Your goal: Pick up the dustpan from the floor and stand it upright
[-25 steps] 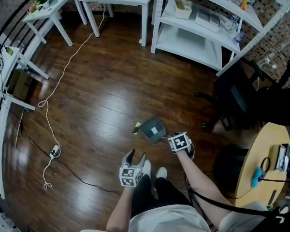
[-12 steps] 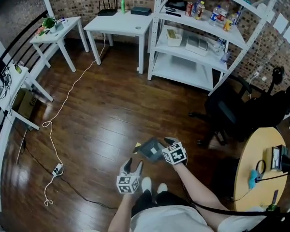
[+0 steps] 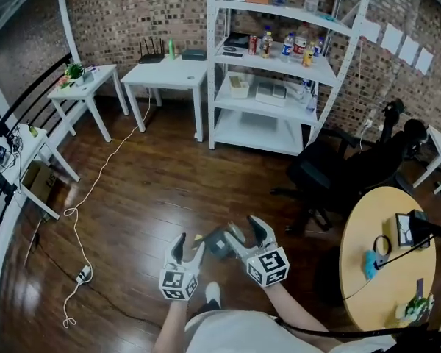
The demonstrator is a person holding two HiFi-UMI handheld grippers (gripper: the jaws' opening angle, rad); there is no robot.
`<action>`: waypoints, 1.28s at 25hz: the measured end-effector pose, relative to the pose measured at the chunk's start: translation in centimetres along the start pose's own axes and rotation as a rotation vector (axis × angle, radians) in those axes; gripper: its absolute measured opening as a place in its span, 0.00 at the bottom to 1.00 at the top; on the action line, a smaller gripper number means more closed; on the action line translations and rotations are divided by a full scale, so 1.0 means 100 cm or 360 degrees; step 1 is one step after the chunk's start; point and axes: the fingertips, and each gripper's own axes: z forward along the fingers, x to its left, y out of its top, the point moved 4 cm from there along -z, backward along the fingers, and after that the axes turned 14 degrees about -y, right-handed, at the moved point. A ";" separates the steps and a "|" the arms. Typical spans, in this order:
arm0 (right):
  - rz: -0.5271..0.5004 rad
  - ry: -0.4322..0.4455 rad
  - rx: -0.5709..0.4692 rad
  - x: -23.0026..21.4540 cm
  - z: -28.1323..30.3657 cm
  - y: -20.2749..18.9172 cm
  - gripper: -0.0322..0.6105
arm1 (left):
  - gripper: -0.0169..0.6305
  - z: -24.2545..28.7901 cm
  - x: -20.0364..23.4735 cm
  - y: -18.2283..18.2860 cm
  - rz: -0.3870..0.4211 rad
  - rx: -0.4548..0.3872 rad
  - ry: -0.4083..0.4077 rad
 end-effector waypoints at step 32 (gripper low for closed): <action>-0.0200 -0.0255 -0.0242 0.013 -0.247 0.037 0.57 | 0.49 -0.114 -0.219 0.058 0.0290 -0.0244 0.0130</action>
